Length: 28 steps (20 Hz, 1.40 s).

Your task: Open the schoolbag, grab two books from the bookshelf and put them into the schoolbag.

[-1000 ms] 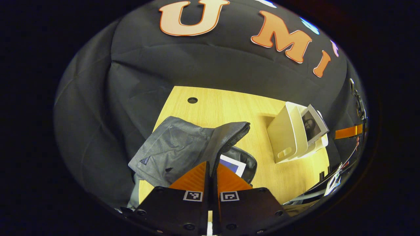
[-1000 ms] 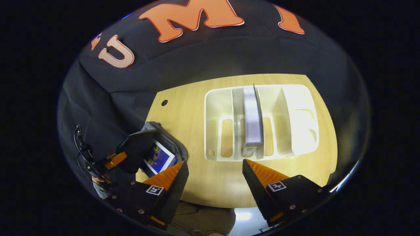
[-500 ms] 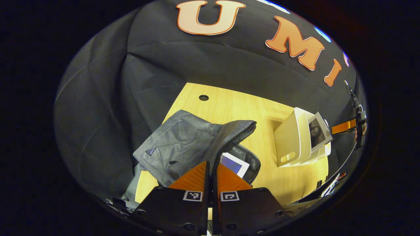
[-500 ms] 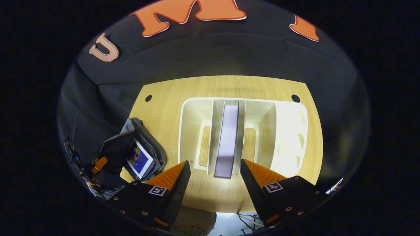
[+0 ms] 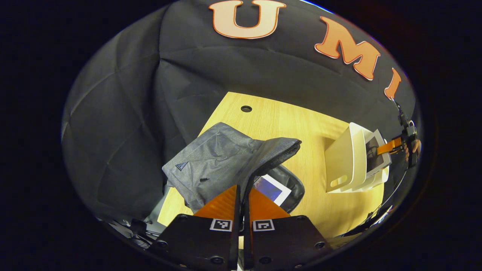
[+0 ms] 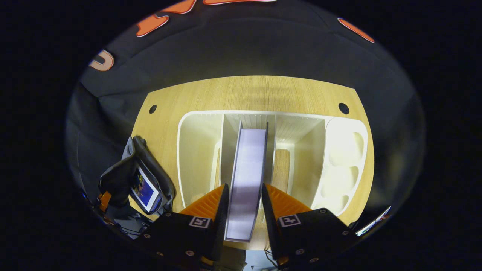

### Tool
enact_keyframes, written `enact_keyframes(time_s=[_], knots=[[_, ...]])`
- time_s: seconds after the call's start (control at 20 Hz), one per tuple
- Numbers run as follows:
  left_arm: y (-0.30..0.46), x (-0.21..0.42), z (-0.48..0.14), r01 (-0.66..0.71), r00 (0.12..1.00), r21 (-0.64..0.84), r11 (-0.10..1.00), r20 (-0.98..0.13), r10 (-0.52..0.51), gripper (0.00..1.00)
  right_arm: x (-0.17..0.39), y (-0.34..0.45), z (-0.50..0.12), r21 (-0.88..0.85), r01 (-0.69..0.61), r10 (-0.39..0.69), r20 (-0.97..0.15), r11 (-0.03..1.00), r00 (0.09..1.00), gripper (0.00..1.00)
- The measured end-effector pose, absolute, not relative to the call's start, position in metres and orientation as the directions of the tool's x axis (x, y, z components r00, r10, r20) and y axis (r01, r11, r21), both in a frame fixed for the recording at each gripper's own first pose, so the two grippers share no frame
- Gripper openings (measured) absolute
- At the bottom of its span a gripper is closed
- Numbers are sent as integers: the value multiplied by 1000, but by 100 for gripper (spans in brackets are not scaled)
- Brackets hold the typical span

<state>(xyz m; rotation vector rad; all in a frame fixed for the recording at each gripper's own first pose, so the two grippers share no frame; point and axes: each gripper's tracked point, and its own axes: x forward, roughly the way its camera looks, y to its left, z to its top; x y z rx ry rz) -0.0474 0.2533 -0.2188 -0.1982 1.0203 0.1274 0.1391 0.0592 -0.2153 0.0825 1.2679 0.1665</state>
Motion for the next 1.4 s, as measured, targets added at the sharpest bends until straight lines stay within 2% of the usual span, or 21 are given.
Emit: enact_keyframes(time_s=[0.05, 0.15, 0.3, 0.45, 0.5, 0.6, 0.8, 0.85, 0.95, 1.05, 1.1, 1.15, 1.2, 1.25, 1.4], knots=[[250, -48, -219, -193, 514, -97, 976, -858, 16, 6, 141, 58, -218, 153, -67, 166, -943, 986, 290, 46], [246, -49, -220, -182, 509, -83, 980, -860, 22, 6, 141, 51, -216, 156, -45, 163, -943, 987, 290, 38], [240, -47, -221, -165, 510, -82, 983, -860, 14, 6, 135, 45, -209, 157, -13, 154, -942, 987, 297, 35], [237, -47, -221, -149, 523, -105, 983, -852, -12, 6, 122, 39, -194, 150, 3, 141, -935, 989, 326, 34], [236, -48, -221, -141, 523, -119, 983, -852, -28, 9, 117, 39, -188, 157, 16, 142, -932, 988, 332, 34], [236, -48, -223, -115, 528, -133, 984, -848, -53, 6, 105, 40, -176, 172, 42, 147, -926, 984, 347, 34], [230, -44, -228, 14, 523, -195, 981, -834, -173, 6, 83, 43, -155, 178, 117, 119, -911, 977, 394, 34], [231, -43, -226, 55, 516, -197, 979, -833, -197, 9, 74, 43, -151, 175, 140, 107, -911, 975, 399, 34], [237, -39, -225, 128, 516, -204, 971, -822, -240, 6, 55, 47, -147, 158, 180, 72, -910, 971, 409, 34], [242, -35, -223, 179, 513, -220, 959, -811, -281, 6, 36, 56, -142, 167, 225, 61, -908, 960, 415, 34], [243, -35, -223, 204, 508, -228, 952, -806, -302, 9, 26, 63, -141, 180, 246, 63, -906, 952, 418, 34], [246, -35, -223, 226, 502, -237, 945, -803, -322, 6, 15, 68, -140, 186, 267, 61, -907, 946, 416, 34], [246, -36, -223, 250, 498, -245, 937, -797, -341, 9, 3, 72, -140, 184, 284, 52, -909, 941, 414, 34], [248, -35, -222, 275, 492, -251, 928, -793, -360, 6, -7, 76, -140, 179, 304, 40, -910, 936, 413, 34], [249, -36, -224, 348, 468, -269, 898, -780, -414, 6, -36, 91, -139, 182, 361, 18, -910, 914, 413, 34]])
